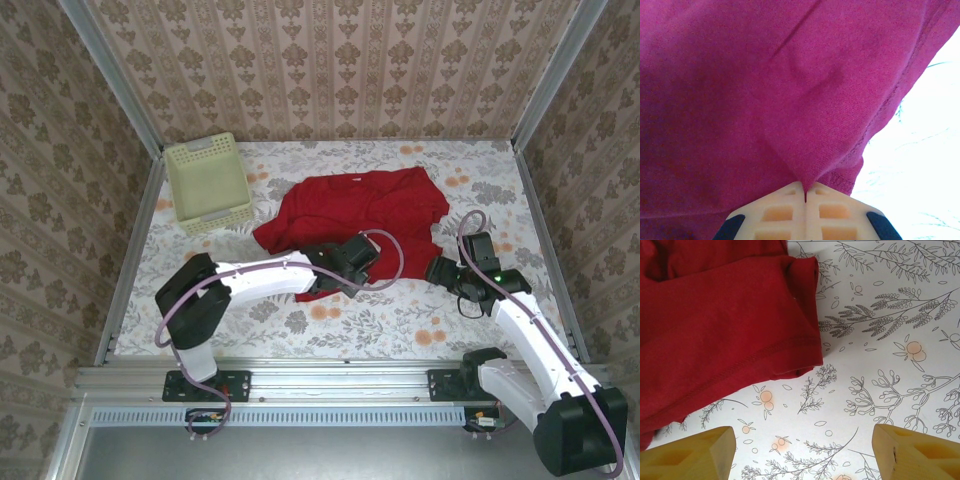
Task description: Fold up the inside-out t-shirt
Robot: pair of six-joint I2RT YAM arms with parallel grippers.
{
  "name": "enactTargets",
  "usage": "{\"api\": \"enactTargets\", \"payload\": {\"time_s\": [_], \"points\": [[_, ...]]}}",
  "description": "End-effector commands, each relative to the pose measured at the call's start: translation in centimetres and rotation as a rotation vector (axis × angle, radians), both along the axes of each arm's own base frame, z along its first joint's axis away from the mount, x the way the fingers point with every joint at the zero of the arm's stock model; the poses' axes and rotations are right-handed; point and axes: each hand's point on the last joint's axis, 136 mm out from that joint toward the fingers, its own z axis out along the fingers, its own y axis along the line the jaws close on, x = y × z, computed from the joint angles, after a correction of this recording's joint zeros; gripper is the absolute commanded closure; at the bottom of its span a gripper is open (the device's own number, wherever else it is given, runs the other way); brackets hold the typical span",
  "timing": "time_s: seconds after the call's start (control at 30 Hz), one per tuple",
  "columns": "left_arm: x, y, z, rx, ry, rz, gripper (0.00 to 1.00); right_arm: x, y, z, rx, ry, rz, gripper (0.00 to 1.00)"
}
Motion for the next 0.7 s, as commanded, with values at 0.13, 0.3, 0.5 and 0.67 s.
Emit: {"api": "enactTargets", "payload": {"time_s": [0.13, 0.3, 0.5, 0.67], "points": [[0.4, 0.4, 4.3, -0.152, 0.006, 0.028, 0.99, 0.2, 2.3, -0.1, 0.028, -0.035, 0.101, 0.28], [0.9, 0.5, 6.4, -0.217, 0.005, 0.028, 0.98, 0.9, 6.0, 1.1, 0.043, -0.138, 0.239, 0.28], [1.6, 0.9, 6.0, -0.219, 0.019, 0.033, 0.89, 1.5, 8.9, 0.6, 0.051, -0.163, 0.296, 0.3], [1.6, 3.2, 1.0, 0.001, 0.045, 0.05, 0.73, 1.7, 7.1, -0.1, -0.04, -0.115, 0.225, 0.3]]}}
